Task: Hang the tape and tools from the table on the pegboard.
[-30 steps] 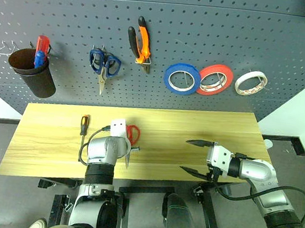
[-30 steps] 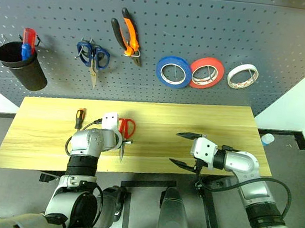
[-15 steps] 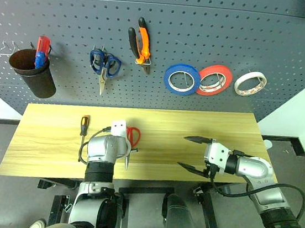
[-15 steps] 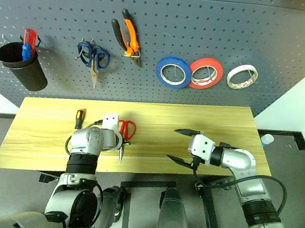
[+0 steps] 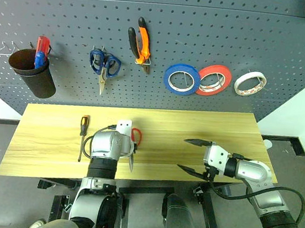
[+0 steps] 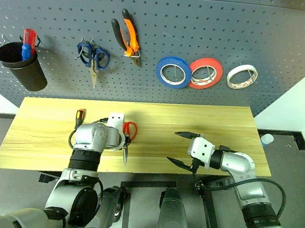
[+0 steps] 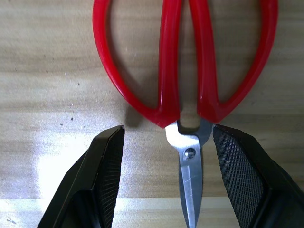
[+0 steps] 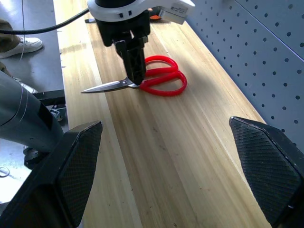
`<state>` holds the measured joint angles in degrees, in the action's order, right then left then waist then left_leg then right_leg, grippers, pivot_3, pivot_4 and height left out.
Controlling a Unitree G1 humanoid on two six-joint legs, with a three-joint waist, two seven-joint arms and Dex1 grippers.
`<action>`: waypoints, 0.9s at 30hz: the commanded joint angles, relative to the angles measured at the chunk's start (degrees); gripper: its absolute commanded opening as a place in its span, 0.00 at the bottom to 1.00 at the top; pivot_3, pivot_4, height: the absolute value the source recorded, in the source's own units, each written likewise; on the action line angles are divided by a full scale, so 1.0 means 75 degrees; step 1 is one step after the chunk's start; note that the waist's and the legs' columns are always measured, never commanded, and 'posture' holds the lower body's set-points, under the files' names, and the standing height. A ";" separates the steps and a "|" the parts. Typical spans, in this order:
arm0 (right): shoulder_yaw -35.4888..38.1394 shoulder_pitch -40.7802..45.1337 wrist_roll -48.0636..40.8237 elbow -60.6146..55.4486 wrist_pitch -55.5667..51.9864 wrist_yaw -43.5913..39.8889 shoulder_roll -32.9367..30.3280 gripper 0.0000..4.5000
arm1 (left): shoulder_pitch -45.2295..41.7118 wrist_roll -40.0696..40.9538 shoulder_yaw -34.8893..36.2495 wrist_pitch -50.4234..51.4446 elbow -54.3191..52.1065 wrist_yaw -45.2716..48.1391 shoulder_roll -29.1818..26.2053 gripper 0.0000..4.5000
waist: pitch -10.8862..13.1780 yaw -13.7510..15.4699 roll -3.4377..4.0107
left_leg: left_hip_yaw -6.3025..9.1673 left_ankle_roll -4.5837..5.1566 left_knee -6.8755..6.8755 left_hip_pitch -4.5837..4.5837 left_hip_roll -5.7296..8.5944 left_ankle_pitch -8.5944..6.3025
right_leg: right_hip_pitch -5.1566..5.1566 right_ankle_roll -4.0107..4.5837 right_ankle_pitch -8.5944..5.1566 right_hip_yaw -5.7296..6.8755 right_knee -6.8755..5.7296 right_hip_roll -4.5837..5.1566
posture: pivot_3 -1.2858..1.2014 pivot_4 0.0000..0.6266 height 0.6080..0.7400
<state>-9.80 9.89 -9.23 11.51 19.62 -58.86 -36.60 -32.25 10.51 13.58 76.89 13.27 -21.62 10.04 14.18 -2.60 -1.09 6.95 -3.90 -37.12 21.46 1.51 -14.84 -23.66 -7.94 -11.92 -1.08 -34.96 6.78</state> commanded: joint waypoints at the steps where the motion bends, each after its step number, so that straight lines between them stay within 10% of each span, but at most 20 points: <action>1: 0.0184 -0.0028 -0.0036 -0.0249 0.0091 0.0045 0.0005 1.00 | -0.0485 -0.0029 0.0146 0.0069 0.0155 -0.0143 0.0698 0.68 | 0.0000 0.0001 0.0000 | 0.0000 0.0000 0.0000 0.0000 0.0000 0.0000 | 0.0000 0.0000 0.0000 0.0000 0.0000 0.0000 | 0.48 0.29 0.94; 27: 0.0142 -0.0041 0.0021 -0.0192 0.0081 0.0121 0.0032 1.00 | -0.0690 0.0327 -0.0103 0.0151 -0.0063 -0.0072 0.0967 0.68 | 0.0010 -0.0011 -0.0018 | 0.0000 -0.0004 0.0001 -0.0004 0.0000 -0.0003 | 0.0006 -0.0003 -0.0002 0.0000 0.0005 0.0000 | 0.48 0.33 0.94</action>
<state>-9.77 9.54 -9.06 11.33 19.60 -58.19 -36.60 -34.17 12.23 12.88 77.86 13.88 -22.35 9.81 14.26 -2.69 -1.23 6.94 -3.93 -37.11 21.43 1.51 -14.86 -23.62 -7.97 -11.94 -1.08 -34.92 6.78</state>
